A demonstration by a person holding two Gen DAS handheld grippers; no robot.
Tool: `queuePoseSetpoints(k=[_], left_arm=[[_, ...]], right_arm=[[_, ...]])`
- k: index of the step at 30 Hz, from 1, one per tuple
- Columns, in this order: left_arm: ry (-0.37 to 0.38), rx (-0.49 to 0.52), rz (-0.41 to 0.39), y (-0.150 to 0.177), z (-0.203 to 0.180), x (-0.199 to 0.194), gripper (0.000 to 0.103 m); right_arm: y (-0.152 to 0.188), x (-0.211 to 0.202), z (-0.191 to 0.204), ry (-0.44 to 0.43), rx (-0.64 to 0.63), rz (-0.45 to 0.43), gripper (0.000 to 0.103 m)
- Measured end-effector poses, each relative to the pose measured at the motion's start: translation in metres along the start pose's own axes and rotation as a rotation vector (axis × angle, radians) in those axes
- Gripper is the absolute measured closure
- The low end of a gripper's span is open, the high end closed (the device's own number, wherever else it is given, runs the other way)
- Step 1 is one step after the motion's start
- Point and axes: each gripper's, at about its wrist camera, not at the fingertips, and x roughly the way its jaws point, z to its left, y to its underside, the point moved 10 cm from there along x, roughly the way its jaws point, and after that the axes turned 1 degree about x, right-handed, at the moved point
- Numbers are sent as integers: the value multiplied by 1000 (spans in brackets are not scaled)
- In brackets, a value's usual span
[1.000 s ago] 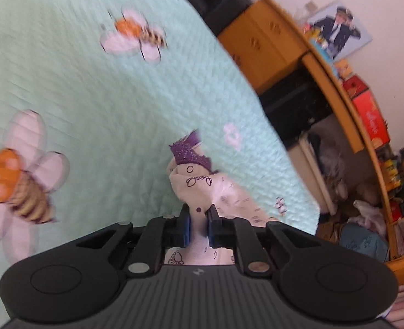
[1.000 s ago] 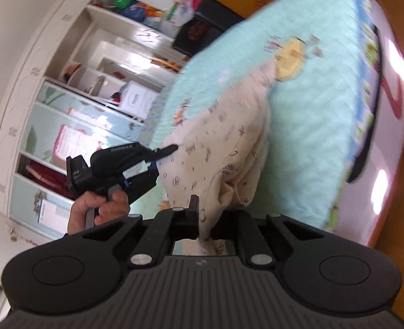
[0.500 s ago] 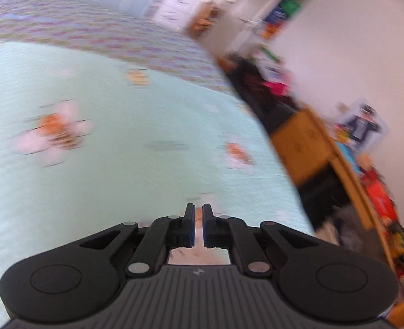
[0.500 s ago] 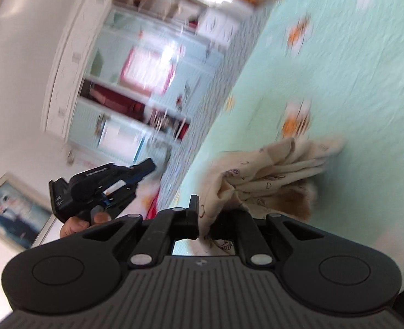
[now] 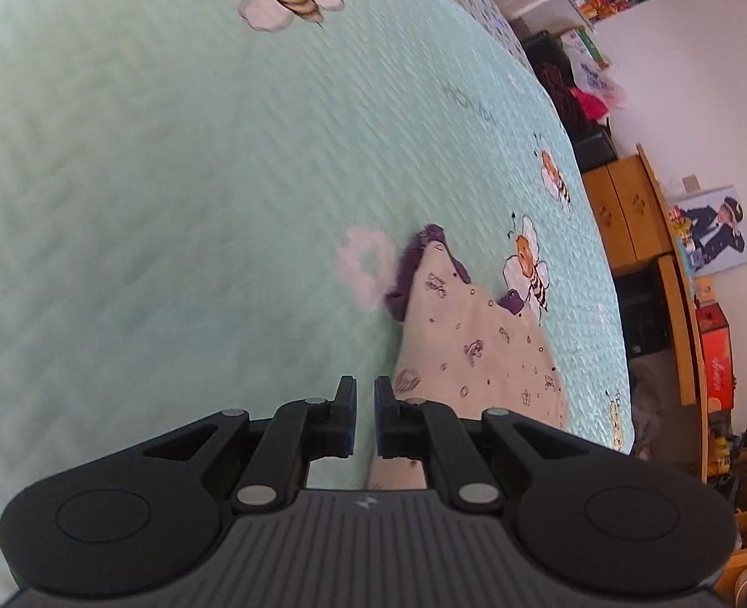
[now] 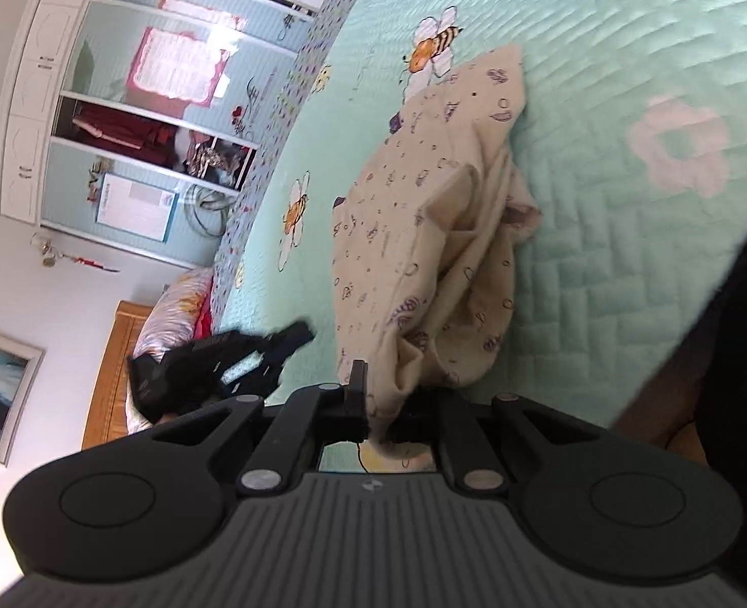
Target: Fold clothes
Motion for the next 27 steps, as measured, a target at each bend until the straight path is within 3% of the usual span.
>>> queuePoseSetpoints(k=[12, 15, 17, 19, 23, 27], left_arm=[[90, -102, 115, 2, -5, 53, 91], [63, -78, 108, -3, -4, 46, 85], [49, -71, 113, -9, -7, 47, 80], [44, -58, 119, -12, -12, 52, 68], [25, -47, 135, -19, -23, 64, 61], [59, -95, 151, -18, -32, 76, 56]], right_arm=[[-15, -25, 4, -63, -6, -27, 93], [-7, -20, -6, -58, 55, 11, 75], [-1, -16, -11, -38, 76, 25, 48], [6, -10, -13, -8, 76, 34, 43], [14, 6, -32, 73, 121, 40, 35], [15, 22, -42, 48, 183, 25, 35]])
